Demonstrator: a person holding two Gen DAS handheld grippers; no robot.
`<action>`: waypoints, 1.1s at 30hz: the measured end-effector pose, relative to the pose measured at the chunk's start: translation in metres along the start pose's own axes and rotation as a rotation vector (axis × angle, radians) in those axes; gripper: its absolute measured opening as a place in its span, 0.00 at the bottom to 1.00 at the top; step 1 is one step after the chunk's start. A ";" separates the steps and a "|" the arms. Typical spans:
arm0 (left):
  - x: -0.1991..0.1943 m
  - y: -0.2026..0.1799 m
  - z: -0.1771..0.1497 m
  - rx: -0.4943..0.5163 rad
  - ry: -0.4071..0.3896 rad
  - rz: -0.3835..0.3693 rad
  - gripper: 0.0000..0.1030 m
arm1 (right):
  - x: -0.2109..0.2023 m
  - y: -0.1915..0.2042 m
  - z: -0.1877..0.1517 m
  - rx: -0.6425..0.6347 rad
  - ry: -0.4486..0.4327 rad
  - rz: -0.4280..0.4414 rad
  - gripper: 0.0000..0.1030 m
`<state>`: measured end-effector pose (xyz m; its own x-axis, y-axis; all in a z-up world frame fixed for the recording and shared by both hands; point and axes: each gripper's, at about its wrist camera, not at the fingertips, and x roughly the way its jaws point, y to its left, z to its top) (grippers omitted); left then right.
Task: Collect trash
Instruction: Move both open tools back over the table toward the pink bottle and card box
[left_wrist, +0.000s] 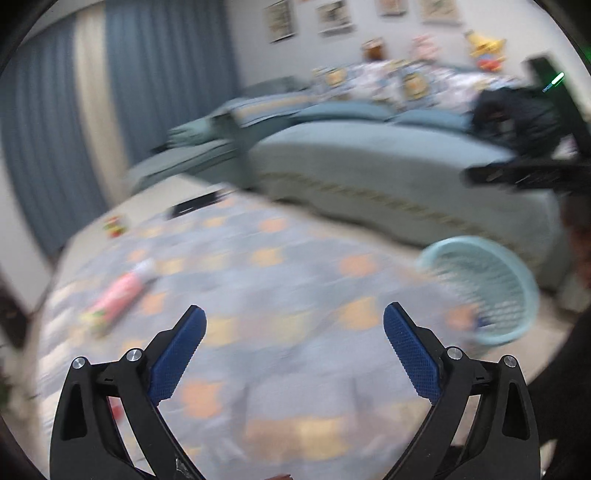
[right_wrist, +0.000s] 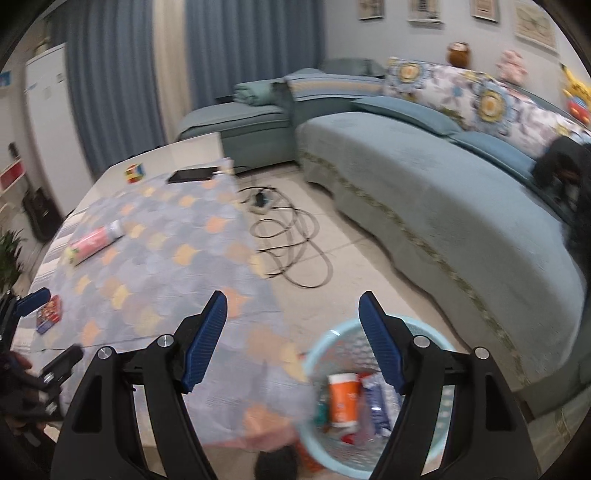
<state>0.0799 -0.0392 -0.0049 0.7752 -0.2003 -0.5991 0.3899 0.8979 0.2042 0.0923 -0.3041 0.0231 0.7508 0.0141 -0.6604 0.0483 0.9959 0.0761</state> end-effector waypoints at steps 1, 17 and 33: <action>0.007 0.016 -0.007 -0.014 0.031 0.080 0.91 | 0.003 0.012 0.003 -0.010 0.002 0.017 0.68; 0.032 0.204 -0.094 -0.568 0.314 0.442 0.91 | 0.040 0.239 0.020 -0.279 0.035 0.271 0.69; 0.073 0.226 -0.120 -0.745 0.406 0.377 0.85 | 0.084 0.282 0.050 -0.209 0.088 0.343 0.71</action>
<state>0.1653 0.1963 -0.0958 0.4978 0.1828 -0.8478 -0.3815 0.9240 -0.0248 0.2016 -0.0266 0.0263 0.6404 0.3474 -0.6850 -0.3373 0.9284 0.1556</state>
